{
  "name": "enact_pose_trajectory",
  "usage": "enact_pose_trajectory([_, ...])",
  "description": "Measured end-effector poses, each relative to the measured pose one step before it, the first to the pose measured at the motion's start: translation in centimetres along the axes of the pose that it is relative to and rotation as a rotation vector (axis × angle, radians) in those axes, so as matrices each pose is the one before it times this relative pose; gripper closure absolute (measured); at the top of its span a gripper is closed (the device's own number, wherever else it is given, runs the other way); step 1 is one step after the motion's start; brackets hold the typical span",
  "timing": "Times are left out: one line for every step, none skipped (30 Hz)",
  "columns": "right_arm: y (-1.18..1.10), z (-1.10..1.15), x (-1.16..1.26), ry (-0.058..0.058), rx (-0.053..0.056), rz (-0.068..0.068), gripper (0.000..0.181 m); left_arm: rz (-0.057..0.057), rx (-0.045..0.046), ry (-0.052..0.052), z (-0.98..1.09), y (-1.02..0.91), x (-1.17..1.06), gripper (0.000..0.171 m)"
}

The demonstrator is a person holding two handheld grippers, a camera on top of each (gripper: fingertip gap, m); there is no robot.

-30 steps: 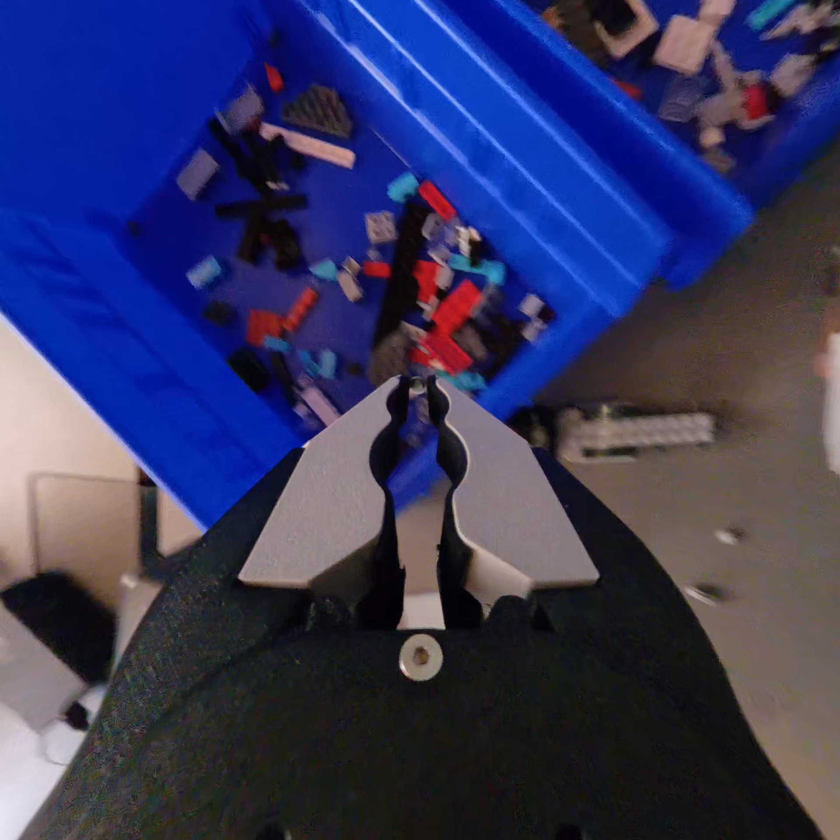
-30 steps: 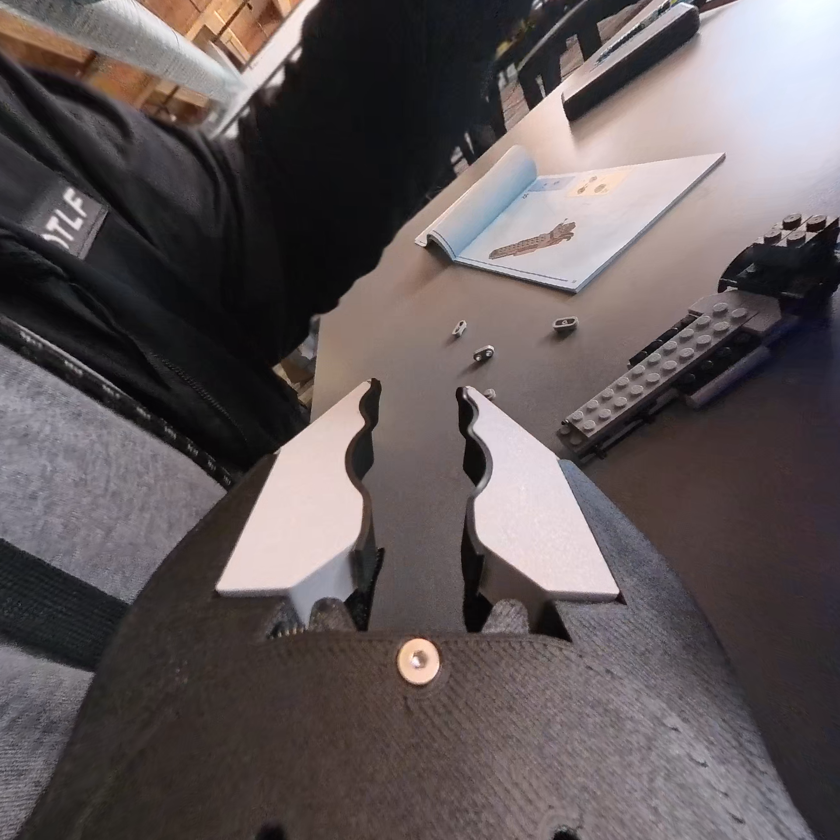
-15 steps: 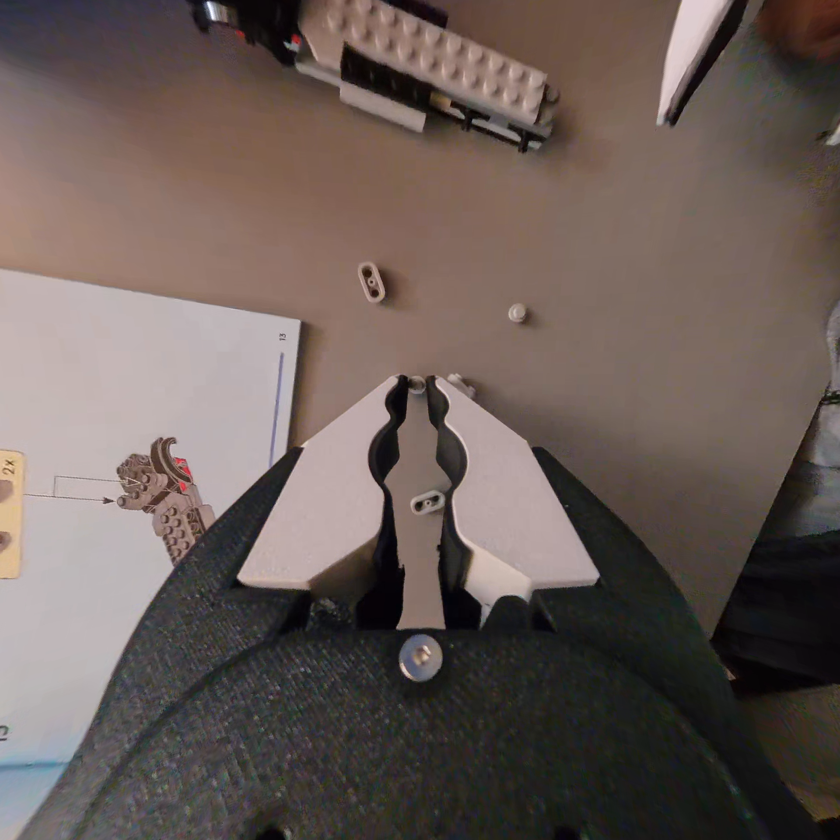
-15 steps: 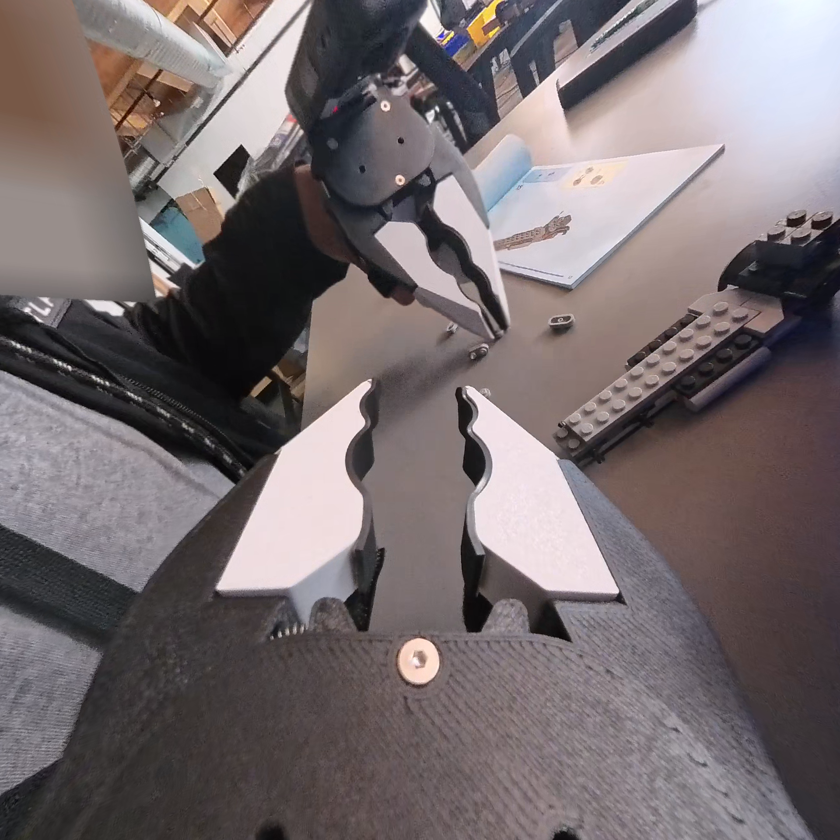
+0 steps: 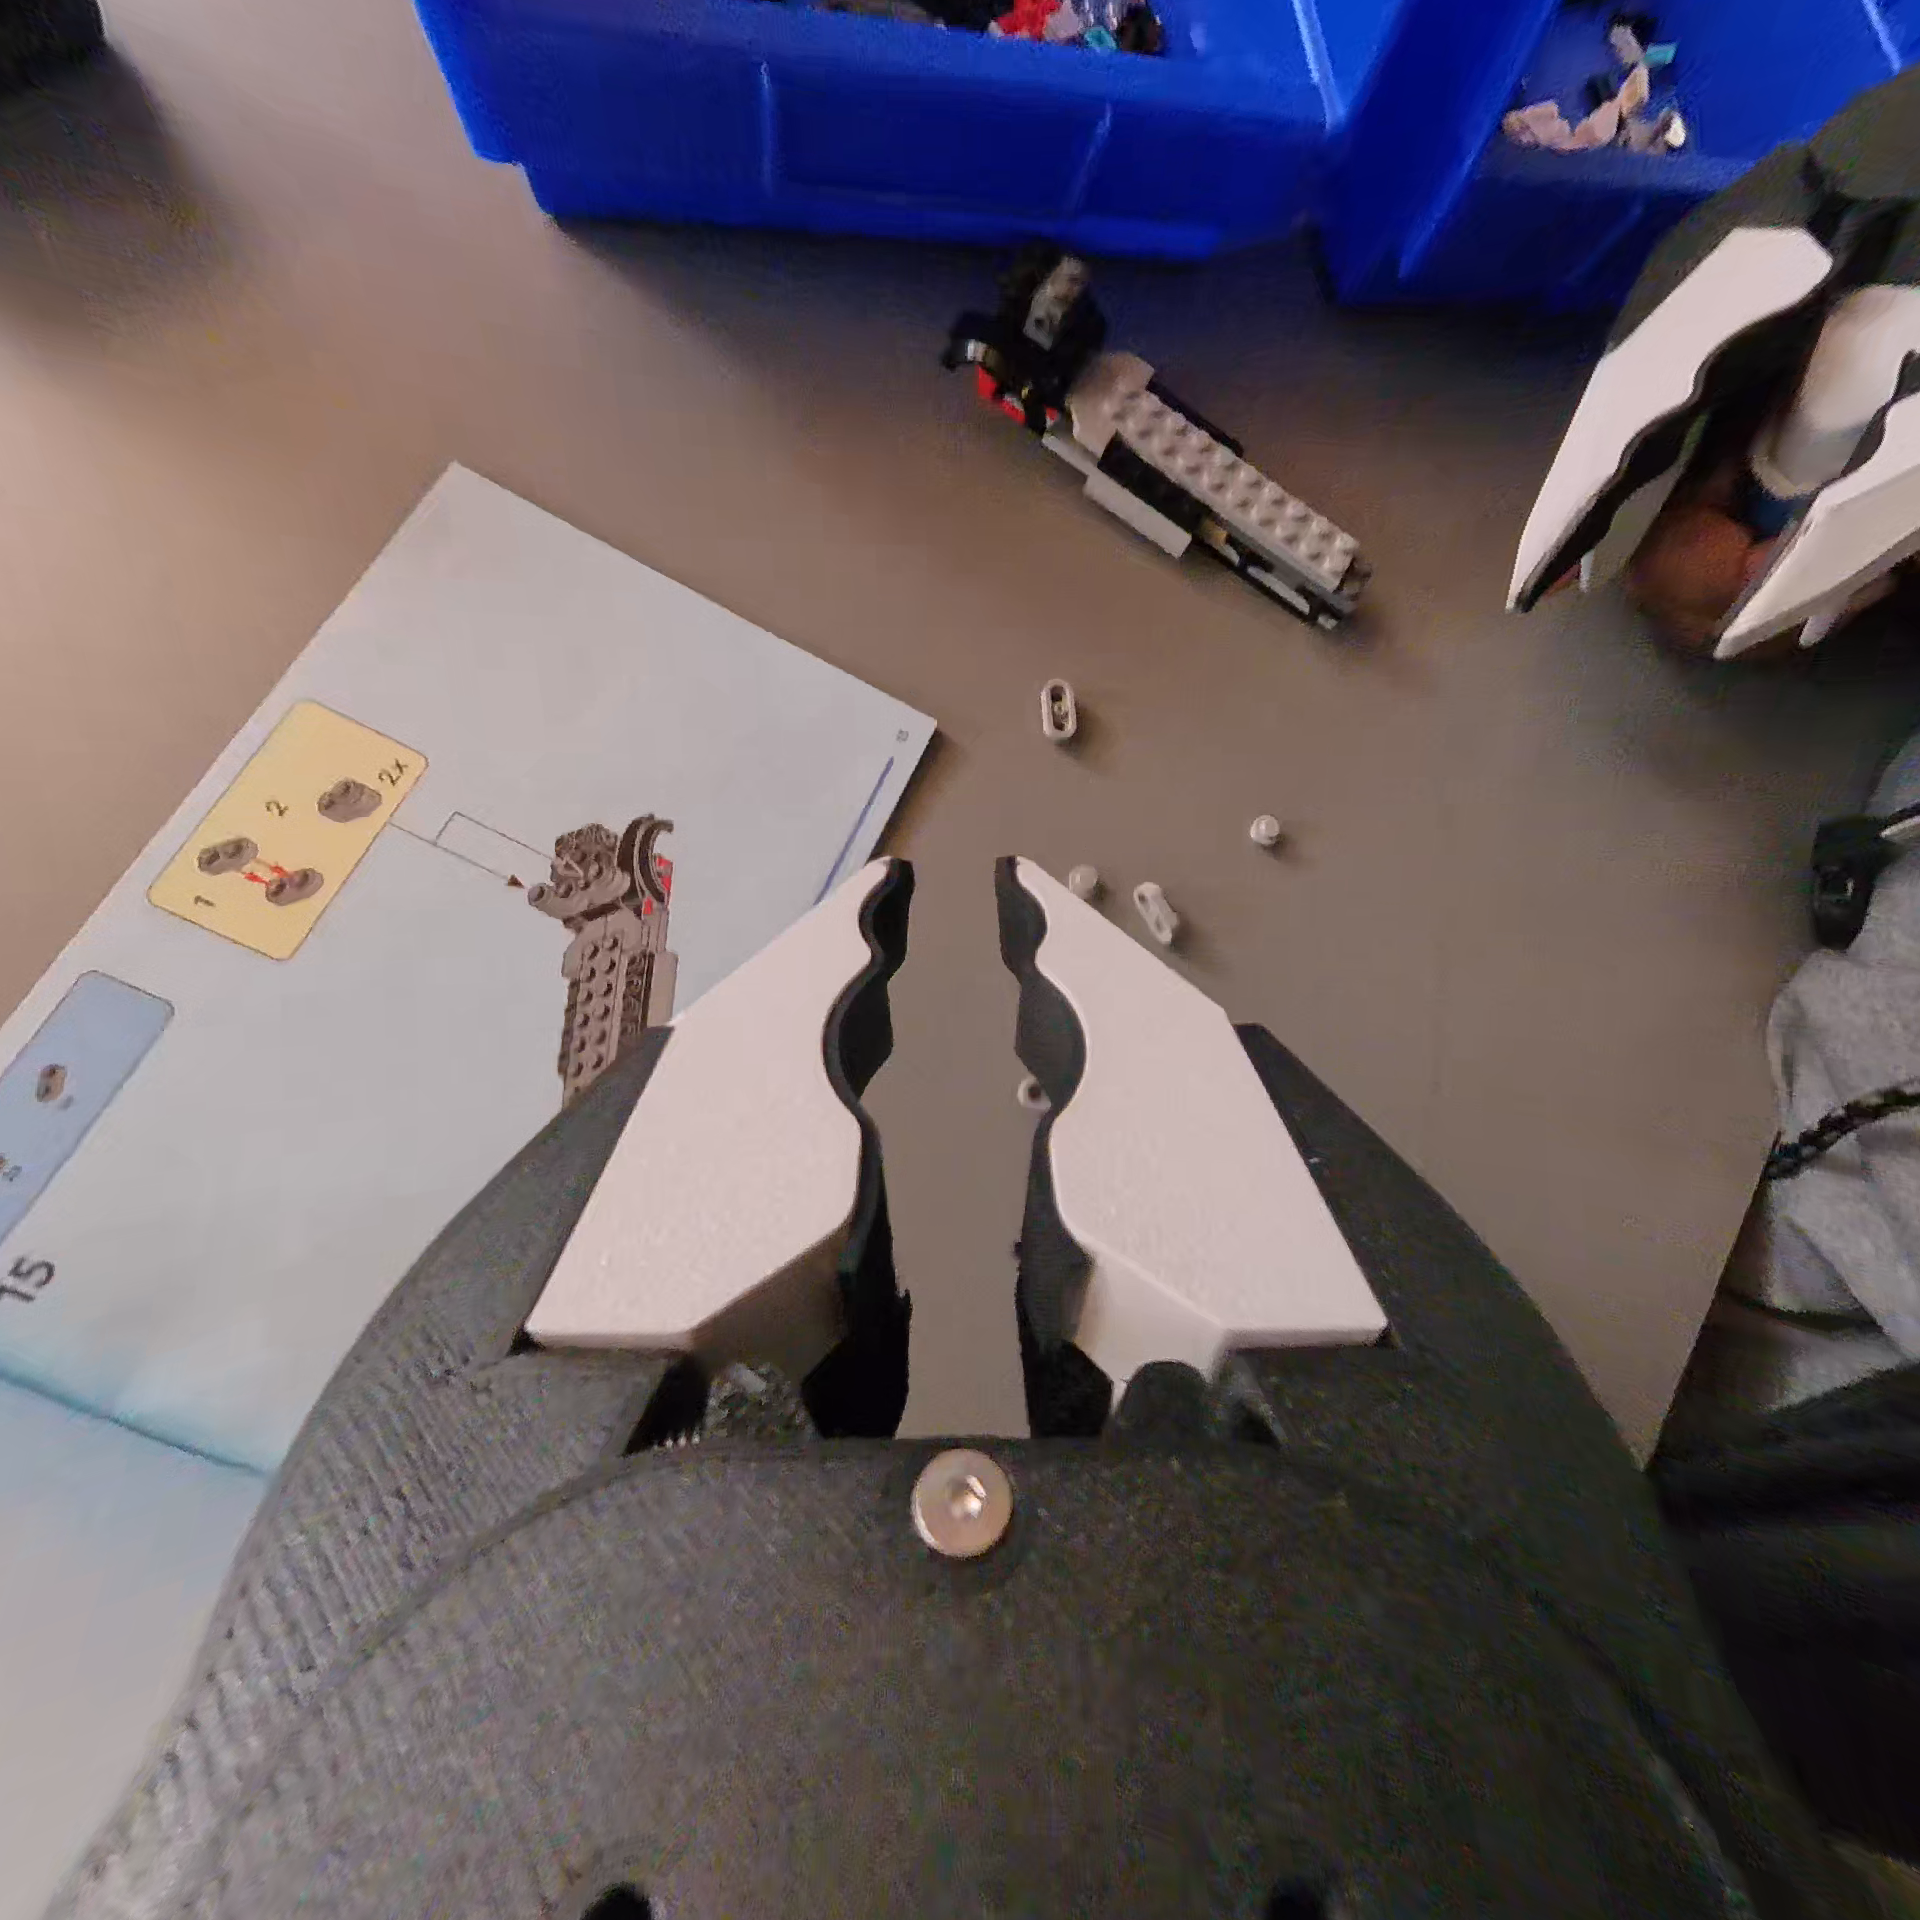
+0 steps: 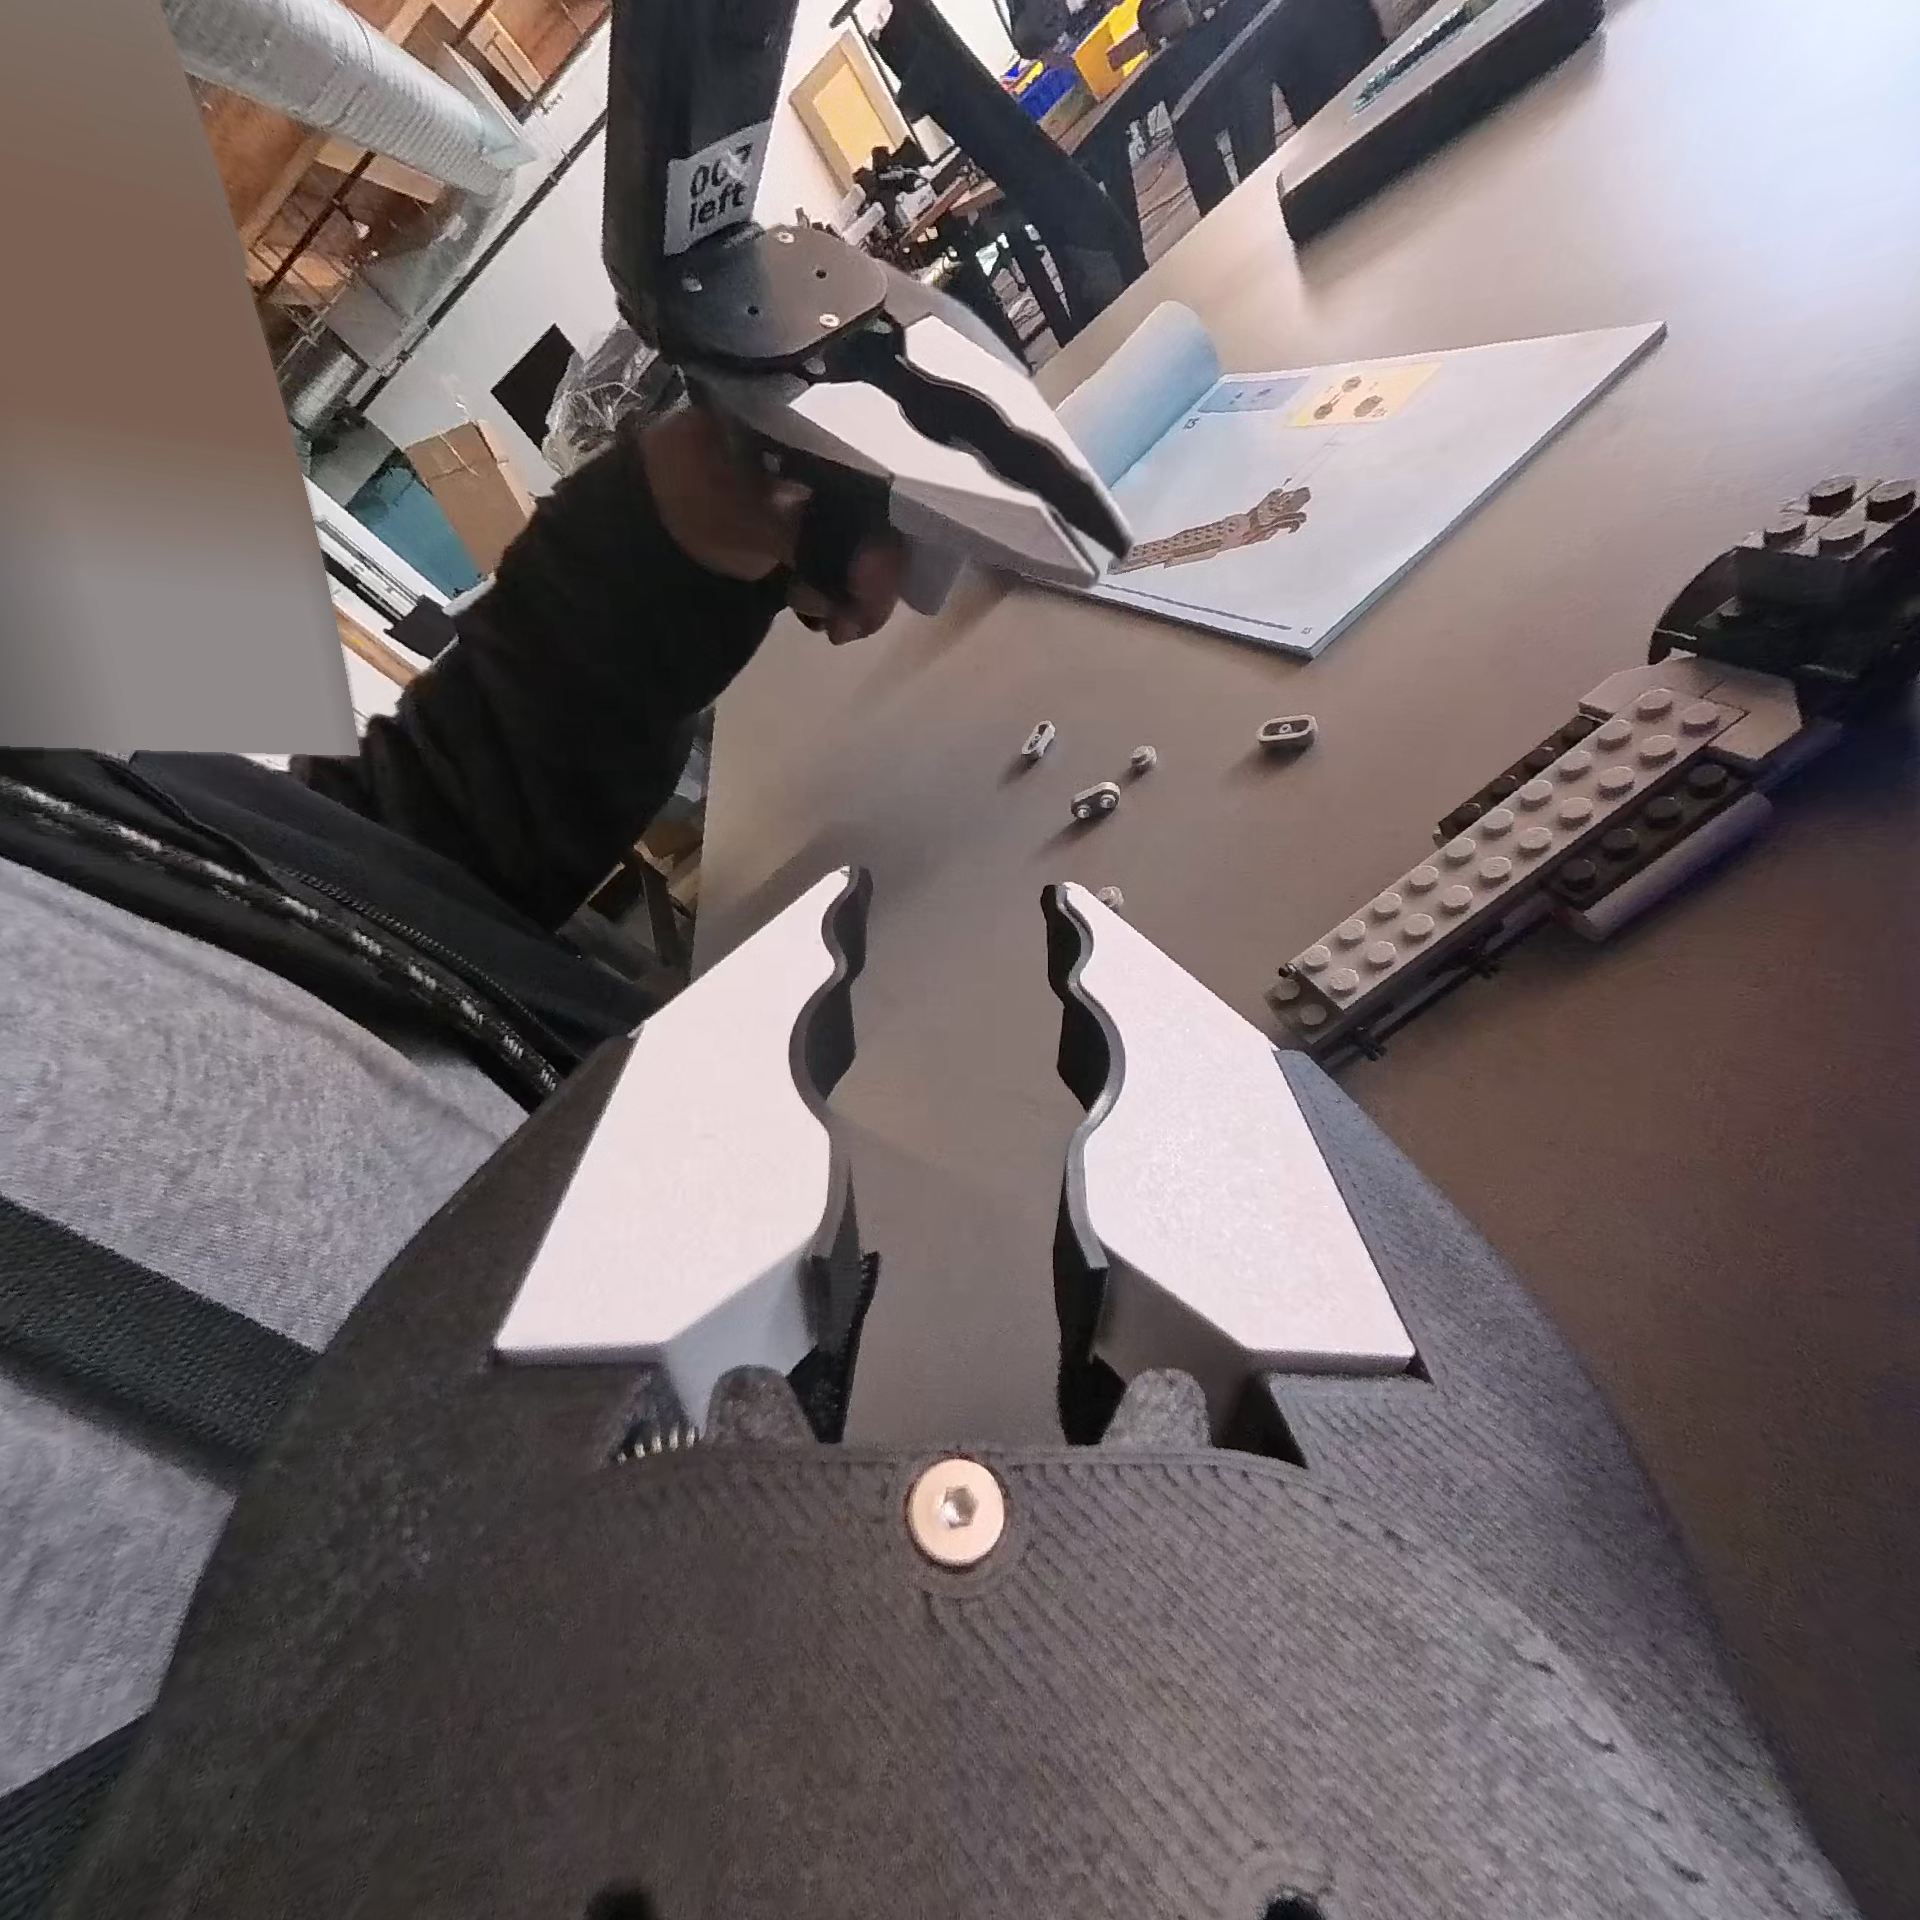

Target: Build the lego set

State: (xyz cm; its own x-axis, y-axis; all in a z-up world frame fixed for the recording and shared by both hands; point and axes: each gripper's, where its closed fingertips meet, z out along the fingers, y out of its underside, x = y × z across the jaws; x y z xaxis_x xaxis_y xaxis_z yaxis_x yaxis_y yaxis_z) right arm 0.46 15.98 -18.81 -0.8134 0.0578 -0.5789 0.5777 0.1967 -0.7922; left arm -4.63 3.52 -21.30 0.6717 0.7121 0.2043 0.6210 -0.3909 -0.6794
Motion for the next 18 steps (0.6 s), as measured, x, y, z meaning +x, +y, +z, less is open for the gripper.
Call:
enact_pose_trajectory([0.003,0.018,0.015,0.0004,-0.0004,0.0003,0.146,0.0056,0.01153,0.0017,0.228,-0.51,0.023,0.151])
enact_pose_trajectory([0.004,0.043,0.005,-0.0004,-0.002,0.0003,0.146,0.014,0.0119,0.0026,0.307,-0.721,0.014,0.15])
enact_pose_trajectory([0.04,0.046,0.002,-0.0013,-0.0036,0.0006,0.146,0.0214,0.01364,0.0047,0.365,-0.936,0.001,0.149])
enact_pose_trajectory([0.027,0.043,-0.008,-0.0018,-0.0036,0.0013,0.146,0.0262,0.01462,0.0077,0.43,-1.133,-0.012,0.148])
enact_pose_trajectory([0.023,0.032,0.01,-0.0022,-0.0027,0.0021,0.146,0.0287,0.01495,0.0118,0.486,-1.287,-0.023,0.147])
enact_pose_trajectory([0.004,0.013,0.0,-0.002,-0.0011,0.0021,0.146,0.0291,0.01301,0.0134,0.562,-1.38,-0.084,0.146])
enact_pose_trajectory([-0.017,-0.014,0.006,-0.0009,0.0008,0.0018,0.146,0.0292,0.00949,0.0125,0.643,-1.407,-0.178,0.145])
enact_pose_trajectory([-0.025,-0.015,0.018,0.0001,0.0019,0.0011,0.146,0.0282,0.00441,0.0104,0.686,-1.373,-0.27,0.145])
enact_pose_trajectory([-0.029,-0.01,0.012,0.0001,0.0016,0.0009,0.146,0.0262,0.00199,0.009,0.741,-1.334,-0.332,0.145])
enact_pose_trajectory([-0.018,-0.019,0.011,-0.0002,0.0015,0.0013,0.146,0.0235,-0.00035,0.0106,0.788,-1.264,-0.316,0.144])
enact_pose_trajectory([-0.04,-0.015,0.017,-0.0005,0.0022,0.0023,0.146,0.023,-0.00573,0.0093,0.852,-1.134,-0.331,0.144])
enact_pose_trajectory([-0.048,-0.03,0.026,-0.001,0.0028,0.0032,0.146,0.0248,-0.01377,0.006,0.898,-0.926,-0.371,0.143])
enact_pose_trajectory([-0.053,-0.043,0.013,-0.0016,0.0027,0.0032,0.146,0.0236,-0.02188,0.0038,0.929,-0.753,-0.423,0.143])
enact_pose_trajectory([-0.03,-0.024,0.003,-0.0018,0.0021,0.0026,0.146,0.0189,-0.02551,-0.0014,0.953,-0.639,-0.504,0.143])
enact_pose_trajectory([-0.023,-0.02,-0.008,-0.002,0.0014,0.0017,0.146,0.0185,-0.02728,0.0031,0.999,-0.548,-0.424,0.143])
enact_pose_trajectory([-0.011,-0.007,-0.021,-0.002,0.0005,0.0002,0.146,0.0208,-0.03062,0.017,1.026,-0.393,-0.189,0.143])
enact_pose_trajectory([0.003,-0.012,-0.027,-0.0014,-0.0002,-0.001,0.146,0.0167,-0.03169,0.0214,1.037,-0.303,-0.125,0.142])
enact_pose_trajectory([0.011,-0.004,-0.036,-0.0016,-0.0005,-0.0012,0.146,0.0121,-0.03436,0.0195,1.019,-0.204,-0.128,0.142])
